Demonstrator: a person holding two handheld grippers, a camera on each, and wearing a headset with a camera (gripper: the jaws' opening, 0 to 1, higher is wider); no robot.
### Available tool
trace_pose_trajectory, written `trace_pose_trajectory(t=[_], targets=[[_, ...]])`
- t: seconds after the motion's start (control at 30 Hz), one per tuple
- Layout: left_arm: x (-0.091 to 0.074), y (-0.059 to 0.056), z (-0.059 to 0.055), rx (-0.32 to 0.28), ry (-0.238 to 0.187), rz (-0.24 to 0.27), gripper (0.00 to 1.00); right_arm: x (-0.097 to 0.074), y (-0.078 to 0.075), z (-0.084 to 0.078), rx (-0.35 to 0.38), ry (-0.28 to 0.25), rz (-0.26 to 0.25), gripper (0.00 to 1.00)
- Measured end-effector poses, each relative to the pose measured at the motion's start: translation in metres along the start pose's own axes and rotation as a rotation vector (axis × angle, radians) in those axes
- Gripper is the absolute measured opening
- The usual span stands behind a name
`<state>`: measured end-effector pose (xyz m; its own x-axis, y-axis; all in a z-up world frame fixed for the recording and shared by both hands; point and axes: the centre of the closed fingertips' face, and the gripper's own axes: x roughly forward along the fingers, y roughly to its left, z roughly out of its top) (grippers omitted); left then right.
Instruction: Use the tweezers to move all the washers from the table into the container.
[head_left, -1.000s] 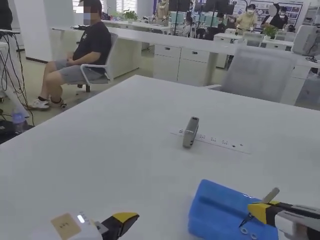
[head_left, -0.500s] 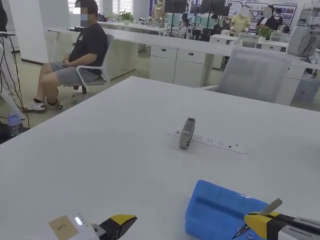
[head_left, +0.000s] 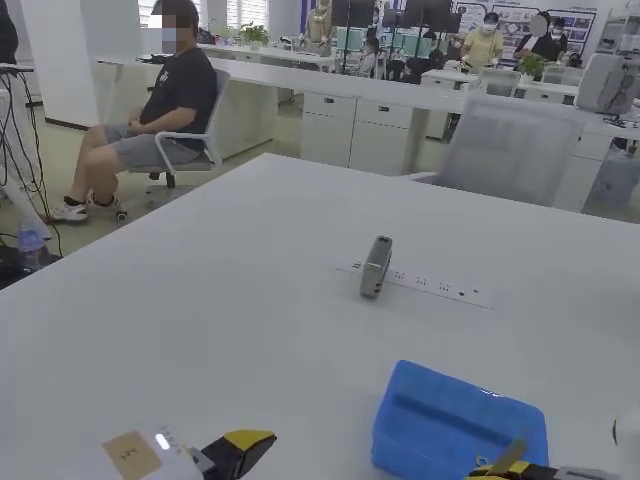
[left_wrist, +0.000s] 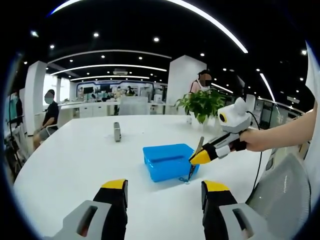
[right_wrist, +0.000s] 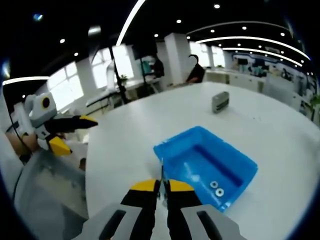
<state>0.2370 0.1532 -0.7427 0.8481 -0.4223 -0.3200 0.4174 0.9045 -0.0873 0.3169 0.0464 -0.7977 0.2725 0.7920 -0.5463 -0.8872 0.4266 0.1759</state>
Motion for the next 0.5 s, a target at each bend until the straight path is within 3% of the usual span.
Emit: trace_pose_trajectory(t=[0.5], targets=[[-0.0005, -0.0006, -0.0007, 0.007, 0.005, -0.002, 0.57, 0.0069, 0.0020, -0.0104, -0.089, 0.058, -0.001, 0.03]])
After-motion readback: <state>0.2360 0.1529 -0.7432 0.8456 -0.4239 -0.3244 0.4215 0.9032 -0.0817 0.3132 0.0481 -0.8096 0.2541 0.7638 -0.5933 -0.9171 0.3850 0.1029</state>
